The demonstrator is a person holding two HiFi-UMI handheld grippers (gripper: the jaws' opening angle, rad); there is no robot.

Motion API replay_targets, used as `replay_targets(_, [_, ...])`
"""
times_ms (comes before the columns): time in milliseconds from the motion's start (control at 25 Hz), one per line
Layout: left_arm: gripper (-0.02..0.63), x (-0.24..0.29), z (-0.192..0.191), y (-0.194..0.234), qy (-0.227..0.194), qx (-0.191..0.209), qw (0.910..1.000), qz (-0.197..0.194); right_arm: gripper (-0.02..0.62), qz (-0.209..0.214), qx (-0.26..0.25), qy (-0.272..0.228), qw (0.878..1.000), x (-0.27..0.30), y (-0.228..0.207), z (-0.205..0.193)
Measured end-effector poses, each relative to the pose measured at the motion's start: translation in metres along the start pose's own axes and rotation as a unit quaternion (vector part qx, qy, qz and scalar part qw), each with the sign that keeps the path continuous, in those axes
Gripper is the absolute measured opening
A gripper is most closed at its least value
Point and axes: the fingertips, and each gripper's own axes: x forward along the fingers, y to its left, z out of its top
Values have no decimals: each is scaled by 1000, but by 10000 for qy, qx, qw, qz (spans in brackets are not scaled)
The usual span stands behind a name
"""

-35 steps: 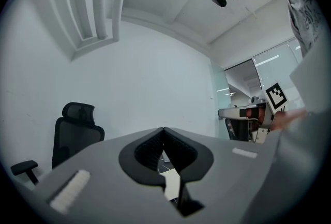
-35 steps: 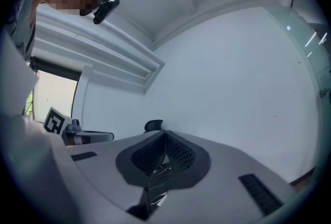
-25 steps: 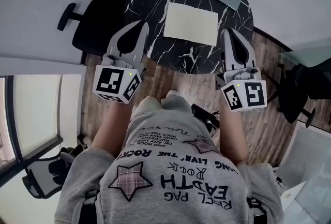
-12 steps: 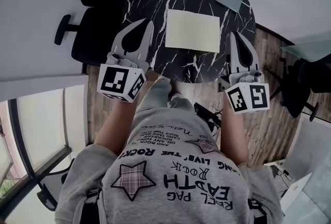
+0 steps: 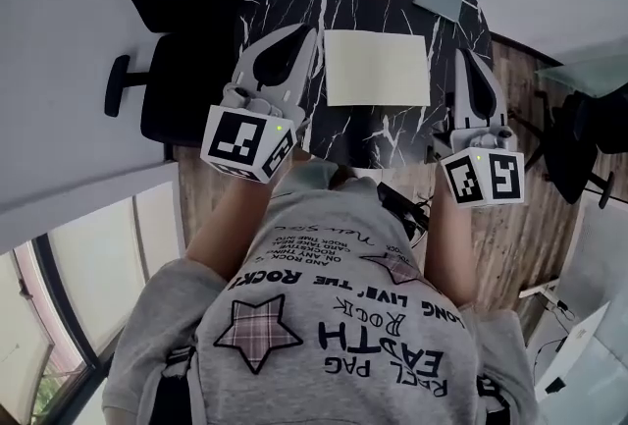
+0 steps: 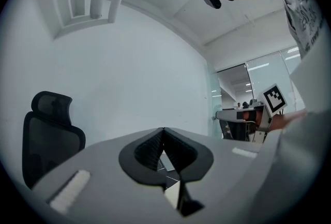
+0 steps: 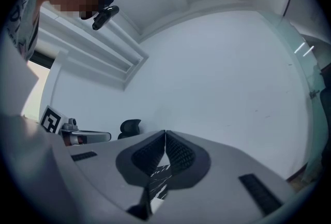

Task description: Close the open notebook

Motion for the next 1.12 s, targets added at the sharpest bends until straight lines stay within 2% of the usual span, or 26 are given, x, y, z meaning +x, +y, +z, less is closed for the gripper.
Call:
replay_targets(280, [8,18,1,8,7,-16,9999,-117,13,-21,6,-13,10000,18,-5,1])
replay_targets(720, [8,35,1,9,59,-36,9997,221,13,489,-40,267,9984,36,-16,-8])
replay_targets(960, [8,37,-13,3,231,-56,9992,307,12,723,-61,426,9965,40,-18,-17])
replay_targets(1120, [8,34,-39,1,471,-113,9986,233,12,802,-7,485,9956,42,-17,-25])
